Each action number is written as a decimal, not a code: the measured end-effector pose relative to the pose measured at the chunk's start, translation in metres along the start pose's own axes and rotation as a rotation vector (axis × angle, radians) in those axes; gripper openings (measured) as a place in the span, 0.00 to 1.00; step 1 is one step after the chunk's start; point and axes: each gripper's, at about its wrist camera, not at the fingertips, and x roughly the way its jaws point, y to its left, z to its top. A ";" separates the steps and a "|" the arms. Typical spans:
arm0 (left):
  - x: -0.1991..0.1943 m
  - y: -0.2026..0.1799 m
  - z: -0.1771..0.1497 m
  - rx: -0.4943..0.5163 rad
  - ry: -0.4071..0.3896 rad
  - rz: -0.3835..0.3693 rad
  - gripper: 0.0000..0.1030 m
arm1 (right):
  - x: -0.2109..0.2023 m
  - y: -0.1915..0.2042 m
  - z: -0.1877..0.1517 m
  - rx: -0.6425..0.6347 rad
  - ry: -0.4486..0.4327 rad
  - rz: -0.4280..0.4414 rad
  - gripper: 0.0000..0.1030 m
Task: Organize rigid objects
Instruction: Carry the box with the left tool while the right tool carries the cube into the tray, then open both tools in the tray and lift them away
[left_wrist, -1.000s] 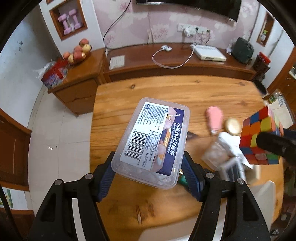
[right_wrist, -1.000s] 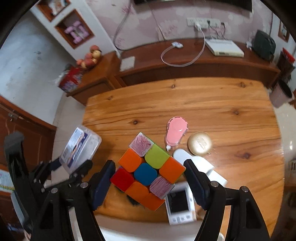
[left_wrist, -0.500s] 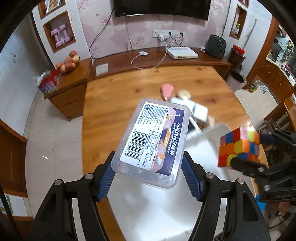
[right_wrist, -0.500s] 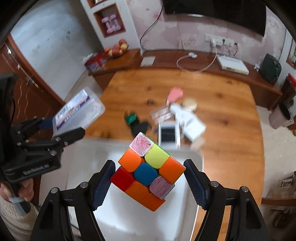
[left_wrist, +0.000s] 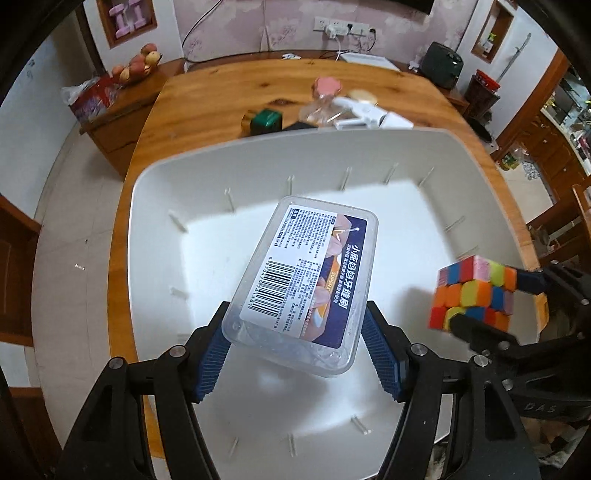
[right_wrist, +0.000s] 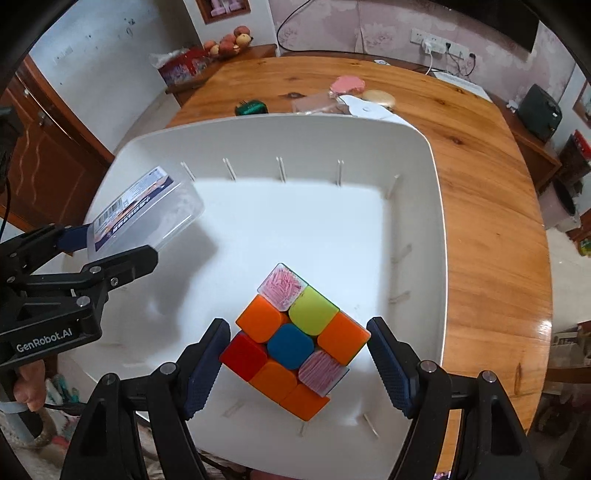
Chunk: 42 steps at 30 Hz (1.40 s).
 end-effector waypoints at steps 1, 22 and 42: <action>0.002 0.001 -0.004 -0.004 0.006 0.000 0.69 | 0.001 0.000 -0.002 -0.002 0.003 -0.008 0.74; 0.008 0.004 -0.023 -0.012 -0.031 0.009 0.97 | 0.001 -0.018 -0.015 0.059 0.016 0.020 0.79; 0.002 0.012 -0.027 0.002 -0.093 0.097 0.97 | -0.003 -0.016 -0.025 0.062 0.040 -0.059 0.76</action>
